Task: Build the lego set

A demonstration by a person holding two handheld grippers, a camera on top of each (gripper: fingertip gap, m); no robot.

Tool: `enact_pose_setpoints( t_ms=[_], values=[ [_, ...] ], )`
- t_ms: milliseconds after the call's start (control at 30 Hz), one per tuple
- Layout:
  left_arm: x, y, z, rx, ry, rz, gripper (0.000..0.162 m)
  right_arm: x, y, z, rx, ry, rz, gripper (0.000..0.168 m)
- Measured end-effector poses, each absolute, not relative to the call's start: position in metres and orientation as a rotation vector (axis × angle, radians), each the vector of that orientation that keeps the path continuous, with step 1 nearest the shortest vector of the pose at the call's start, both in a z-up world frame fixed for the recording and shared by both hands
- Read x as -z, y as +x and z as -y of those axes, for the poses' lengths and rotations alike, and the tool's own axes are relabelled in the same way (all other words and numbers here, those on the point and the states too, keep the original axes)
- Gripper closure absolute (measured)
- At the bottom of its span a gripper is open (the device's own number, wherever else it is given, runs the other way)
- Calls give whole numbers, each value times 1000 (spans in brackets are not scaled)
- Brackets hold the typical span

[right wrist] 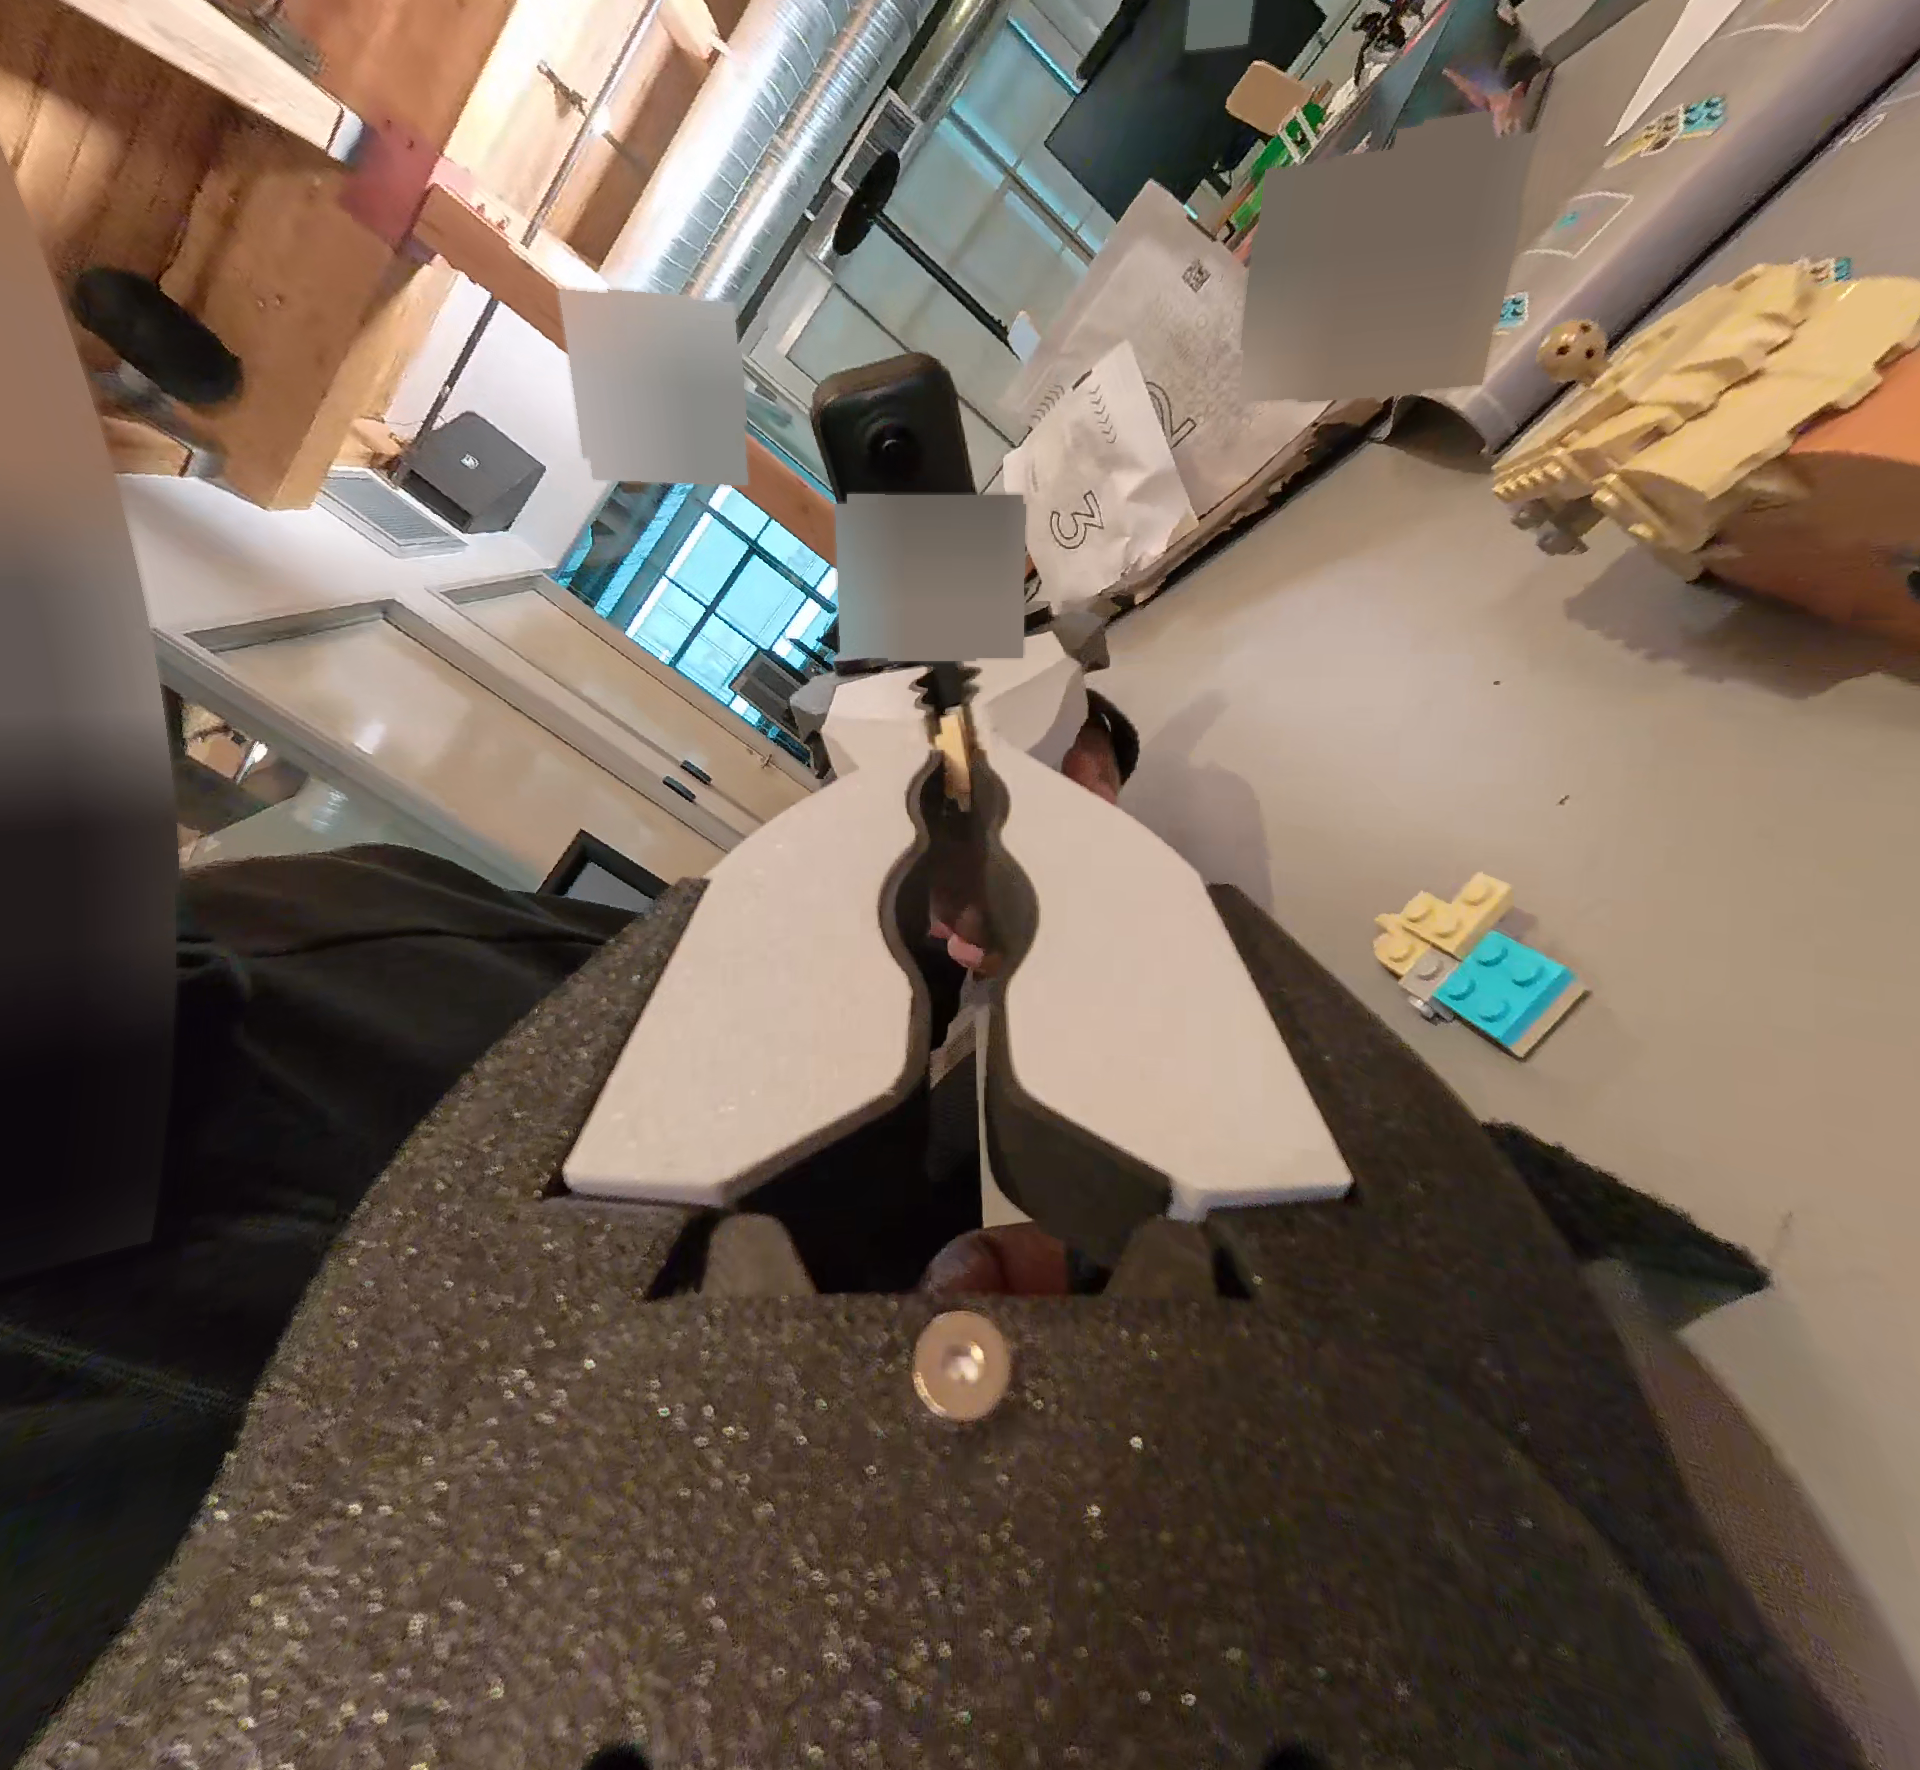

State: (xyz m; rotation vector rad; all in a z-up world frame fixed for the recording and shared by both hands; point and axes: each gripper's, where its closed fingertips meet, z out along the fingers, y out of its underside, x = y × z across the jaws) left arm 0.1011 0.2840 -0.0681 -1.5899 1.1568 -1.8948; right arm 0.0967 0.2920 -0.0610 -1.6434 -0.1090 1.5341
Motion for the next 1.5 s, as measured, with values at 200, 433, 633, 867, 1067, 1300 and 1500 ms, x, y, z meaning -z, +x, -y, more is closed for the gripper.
enact_pose_setpoints(
  t_ms=[200, 433, 633, 867, 1067, 1300, 1500],
  values=[
    [89, 97, -277, 1956, -1816, -1244, 158, 66, 104, -285, -1140, -1668, 537, 150],
    [108, 96, -273, 2024, -2037, -1382, 158, 109, 105, -279, -552, -1596, 1294, 144],
    [117, 99, -272, 2028, -2092, -1445, 158, 113, 99, -285, -506, -1513, 1385, 145],
    [120, 100, -268, 2079, -2104, -1481, 158, 120, 96, -279, -514, -1506, 1409, 151],
    [120, 102, -270, 2036, -2079, -1502, 157, 120, 98, -280, -539, -1562, 1355, 152],
    [134, 99, -314, 1384, -1878, -1633, 140, 127, 115, -295, -663, -1888, 1070, 152],
    [165, 102, -321, 818, -1675, -1936, 134, 140, 120, -302, -625, -2028, 1032, 152]
  ],
)
